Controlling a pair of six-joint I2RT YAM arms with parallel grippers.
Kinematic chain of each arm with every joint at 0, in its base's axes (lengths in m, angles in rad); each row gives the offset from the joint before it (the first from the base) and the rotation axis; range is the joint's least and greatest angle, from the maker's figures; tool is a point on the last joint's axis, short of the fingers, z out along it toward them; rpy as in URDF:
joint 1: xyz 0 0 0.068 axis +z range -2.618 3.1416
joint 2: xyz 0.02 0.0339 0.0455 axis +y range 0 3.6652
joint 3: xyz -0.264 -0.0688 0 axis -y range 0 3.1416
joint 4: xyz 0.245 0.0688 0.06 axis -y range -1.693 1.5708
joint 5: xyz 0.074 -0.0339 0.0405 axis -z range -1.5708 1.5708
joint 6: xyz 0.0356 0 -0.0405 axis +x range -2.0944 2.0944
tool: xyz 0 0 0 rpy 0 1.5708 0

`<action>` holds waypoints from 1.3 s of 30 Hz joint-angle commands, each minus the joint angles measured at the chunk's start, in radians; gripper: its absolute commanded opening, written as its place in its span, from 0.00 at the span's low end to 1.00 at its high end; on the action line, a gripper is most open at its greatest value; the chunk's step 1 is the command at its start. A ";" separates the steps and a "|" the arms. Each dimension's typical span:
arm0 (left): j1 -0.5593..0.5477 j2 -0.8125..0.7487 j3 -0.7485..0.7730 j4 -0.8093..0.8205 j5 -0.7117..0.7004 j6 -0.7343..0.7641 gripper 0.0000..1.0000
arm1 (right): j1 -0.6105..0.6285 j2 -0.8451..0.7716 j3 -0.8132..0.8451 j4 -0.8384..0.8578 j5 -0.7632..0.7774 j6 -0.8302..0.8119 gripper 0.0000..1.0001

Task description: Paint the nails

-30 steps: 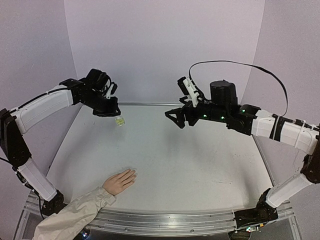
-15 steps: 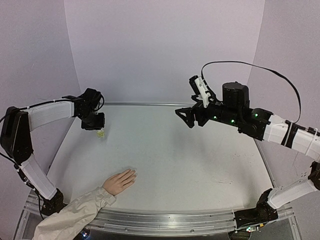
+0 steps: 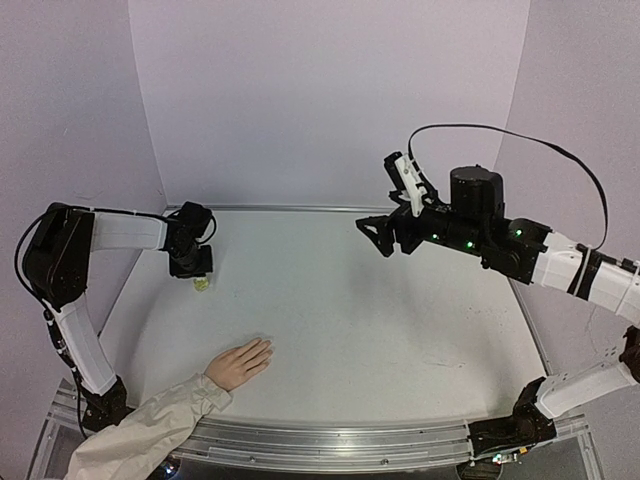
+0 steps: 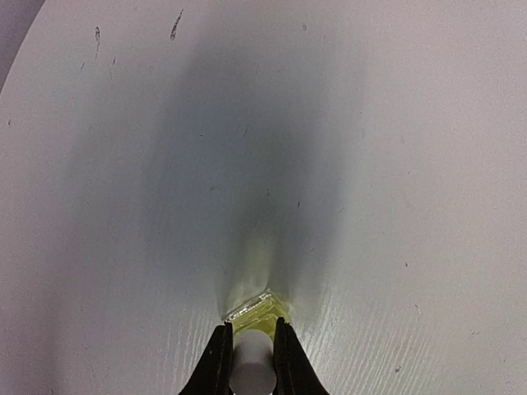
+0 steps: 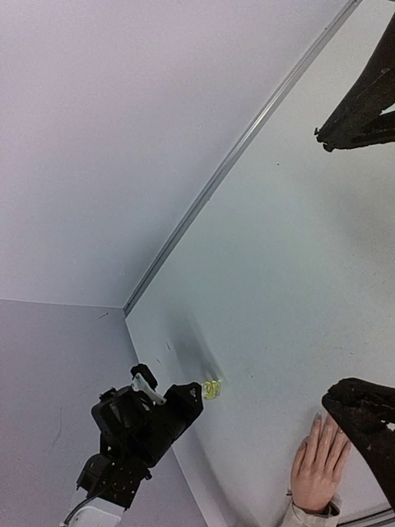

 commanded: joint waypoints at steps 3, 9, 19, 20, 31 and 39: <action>0.005 0.011 -0.010 0.067 -0.031 -0.016 0.04 | -0.002 -0.044 0.002 0.026 0.050 -0.019 0.98; 0.005 -0.026 -0.016 0.045 -0.007 0.000 0.41 | -0.002 -0.050 0.006 0.024 0.080 -0.024 0.98; 0.005 -0.292 0.041 -0.064 0.030 0.064 0.82 | -0.027 -0.061 0.115 -0.160 0.446 0.011 0.98; 0.005 -0.331 0.059 -0.076 0.034 0.079 0.85 | -0.035 -0.069 0.134 -0.194 0.488 0.017 0.98; 0.005 -0.768 0.320 -0.082 0.037 0.284 1.00 | -0.045 -0.268 0.307 -0.425 0.807 0.018 0.98; 0.005 -0.897 0.324 -0.041 -0.026 0.351 0.99 | -0.046 -0.274 0.352 -0.436 0.822 -0.005 0.98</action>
